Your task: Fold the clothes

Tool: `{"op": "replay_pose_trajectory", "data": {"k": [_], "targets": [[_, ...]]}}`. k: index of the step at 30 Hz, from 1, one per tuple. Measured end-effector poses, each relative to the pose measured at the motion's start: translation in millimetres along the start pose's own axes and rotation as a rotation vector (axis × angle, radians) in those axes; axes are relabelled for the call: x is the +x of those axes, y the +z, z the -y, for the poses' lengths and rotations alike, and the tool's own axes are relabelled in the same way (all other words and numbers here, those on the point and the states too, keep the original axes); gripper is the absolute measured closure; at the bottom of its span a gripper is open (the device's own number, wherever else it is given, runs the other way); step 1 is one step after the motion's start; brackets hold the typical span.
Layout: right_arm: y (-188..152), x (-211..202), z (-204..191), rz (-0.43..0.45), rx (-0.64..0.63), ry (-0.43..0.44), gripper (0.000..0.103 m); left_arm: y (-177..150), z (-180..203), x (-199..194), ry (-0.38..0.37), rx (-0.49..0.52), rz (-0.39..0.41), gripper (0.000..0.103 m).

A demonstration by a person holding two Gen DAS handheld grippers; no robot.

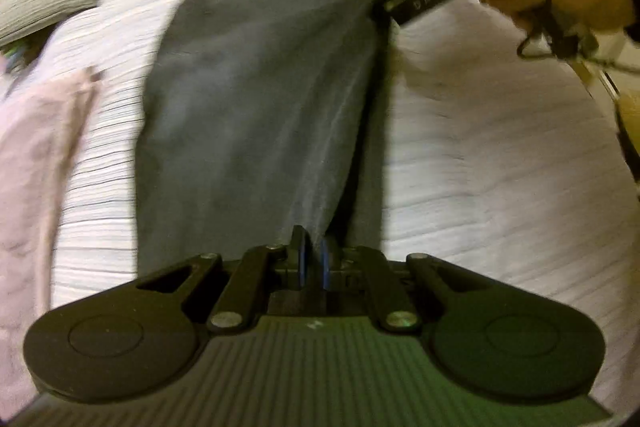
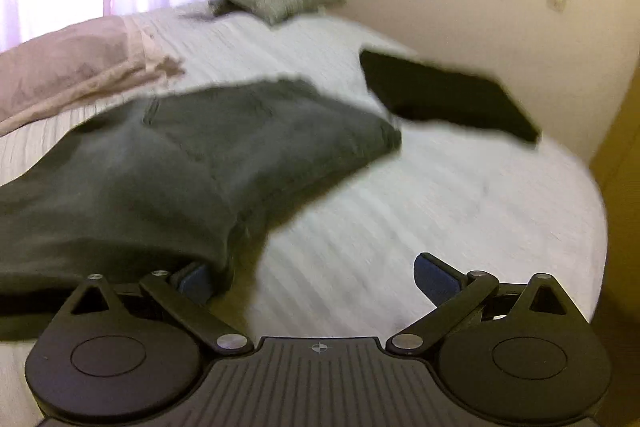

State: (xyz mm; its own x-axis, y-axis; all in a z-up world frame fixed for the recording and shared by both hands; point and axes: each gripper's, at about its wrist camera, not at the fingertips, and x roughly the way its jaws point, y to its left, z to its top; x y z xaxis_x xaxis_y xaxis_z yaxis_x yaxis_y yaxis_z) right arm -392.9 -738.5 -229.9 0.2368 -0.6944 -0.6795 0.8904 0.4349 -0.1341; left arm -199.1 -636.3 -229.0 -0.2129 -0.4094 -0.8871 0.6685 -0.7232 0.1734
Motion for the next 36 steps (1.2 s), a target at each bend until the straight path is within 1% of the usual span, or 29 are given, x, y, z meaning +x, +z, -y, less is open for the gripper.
{"op": "replay_pose_trajectory", "data": {"k": [2, 4, 7, 9, 11, 14, 15, 17, 19, 22, 23, 26, 27, 28, 29, 32, 36], "targets": [[-5.1, -4.7, 8.1, -0.066, 0.056, 0.009, 0.002, -1.3, 14.3, 5.2, -0.002, 0.051, -0.027, 0.095], [-1.8, -16.0, 14.7, -0.074, 0.106, 0.020, 0.002, -3.2, 17.9, 4.0, -0.023, 0.047, -0.036, 0.094], [12.5, -36.9, 9.9, -0.023, 0.107, 0.114, 0.002, -7.0, 13.0, -4.9, -0.041, -0.018, -0.026, 0.091], [22.5, -35.0, -6.0, 0.025, 0.050, 0.187, 0.002, -9.4, 9.1, -11.2, -0.034, -0.075, -0.007, 0.091], [29.9, -19.9, -21.2, 0.056, 0.012, 0.219, 0.002, -11.2, 2.6, -13.3, -0.014, -0.130, 0.002, 0.091], [25.7, 22.4, -32.1, -0.019, -0.014, 0.209, 0.002, -15.9, -3.7, -9.5, 0.010, -0.181, -0.026, 0.091], [20.1, 35.3, -30.1, -0.079, -0.023, 0.176, 0.002, -17.1, -4.8, -9.5, 0.015, -0.189, -0.034, 0.091], [12.0, 43.2, -15.5, -0.167, -0.013, 0.145, 0.002, -19.7, -6.0, -13.3, 0.025, -0.200, -0.041, 0.091], [15.4, 31.1, -0.3, -0.177, -0.001, 0.137, 0.002, -22.7, -7.0, -22.0, 0.043, -0.220, -0.035, 0.091], [32.1, -1.0, 8.2, -0.135, -0.045, 0.158, 0.002, -25.5, -12.8, -34.0, 0.080, -0.277, -0.021, 0.090], [41.1, -8.1, 3.3, -0.109, -0.071, 0.190, 0.002, -25.9, -15.6, -36.6, 0.095, -0.303, -0.019, 0.089], [75.3, -9.5, -19.8, -0.045, -0.176, 0.338, 0.003, -26.5, -25.8, -43.9, 0.136, -0.391, -0.004, 0.088], [87.4, -2.5, -31.5, -0.037, -0.221, 0.390, 0.010, -26.7, -28.1, -45.9, 0.147, -0.414, 0.002, 0.088], [99.2, 5.4, -42.8, -0.034, -0.264, 0.439, 0.031, -27.0, -29.7, -47.9, 0.157, -0.433, 0.008, 0.088], [109.2, 18.6, -53.0, -0.049, -0.299, 0.474, 0.042, -27.7, -30.2, -49.9, 0.167, -0.450, 0.011, 0.087], [130.6, 77.6, -84.6, -0.108, -0.377, 0.536, 0.047, -34.5, -26.5, -54.2, 0.198, -0.498, -0.003, 0.086], [129.9, 160.9, -130.7, -0.217, -0.501, 0.572, 0.047, -53.8, -15.5, -53.0, 0.237, -0.593, -0.074, 0.086]]}}
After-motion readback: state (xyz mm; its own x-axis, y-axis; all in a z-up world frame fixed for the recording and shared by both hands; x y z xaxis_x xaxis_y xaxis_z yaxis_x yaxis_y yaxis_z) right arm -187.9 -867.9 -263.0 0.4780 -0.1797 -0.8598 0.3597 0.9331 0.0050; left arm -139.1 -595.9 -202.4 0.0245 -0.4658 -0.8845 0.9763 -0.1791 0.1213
